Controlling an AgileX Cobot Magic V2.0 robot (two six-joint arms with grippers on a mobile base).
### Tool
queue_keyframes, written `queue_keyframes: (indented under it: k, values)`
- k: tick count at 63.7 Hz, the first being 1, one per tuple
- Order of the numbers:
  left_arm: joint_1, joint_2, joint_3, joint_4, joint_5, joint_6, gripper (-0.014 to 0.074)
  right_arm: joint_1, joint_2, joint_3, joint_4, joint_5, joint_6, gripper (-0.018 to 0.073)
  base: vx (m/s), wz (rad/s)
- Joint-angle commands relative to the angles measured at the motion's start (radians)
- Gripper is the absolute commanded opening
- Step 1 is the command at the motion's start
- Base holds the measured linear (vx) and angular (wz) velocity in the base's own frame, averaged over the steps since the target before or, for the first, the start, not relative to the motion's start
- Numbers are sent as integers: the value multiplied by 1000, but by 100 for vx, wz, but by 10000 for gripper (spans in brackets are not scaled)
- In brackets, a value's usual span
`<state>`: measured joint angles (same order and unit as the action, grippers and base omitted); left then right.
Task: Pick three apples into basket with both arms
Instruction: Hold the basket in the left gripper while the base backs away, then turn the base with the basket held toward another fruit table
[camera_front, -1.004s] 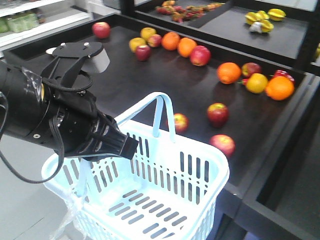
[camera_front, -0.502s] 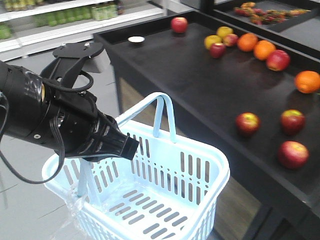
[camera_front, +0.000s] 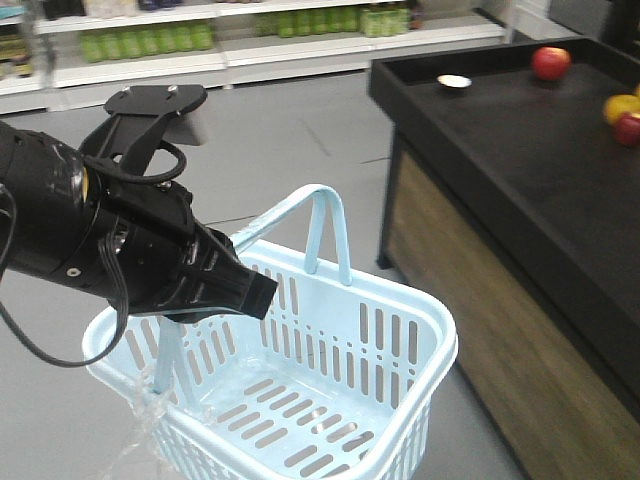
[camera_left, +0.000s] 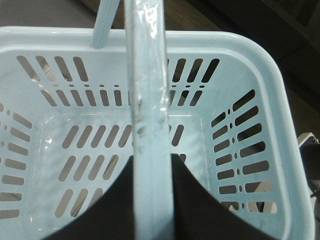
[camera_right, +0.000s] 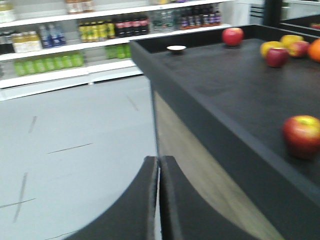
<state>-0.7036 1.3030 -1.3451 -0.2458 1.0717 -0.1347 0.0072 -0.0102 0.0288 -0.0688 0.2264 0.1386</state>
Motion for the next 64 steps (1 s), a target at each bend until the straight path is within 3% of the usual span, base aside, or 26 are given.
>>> queue_keyframes:
  k: [1,64]
  values:
    - [-6,-36,-30,-26,-58,-9,-8,-7,-11,13,-9,-72,-6,-4,-3,60]
    - [-6,-36,-30,-26,-58,-9,-8,-7,-11,13,-9,-72,-6,-4,7,54]
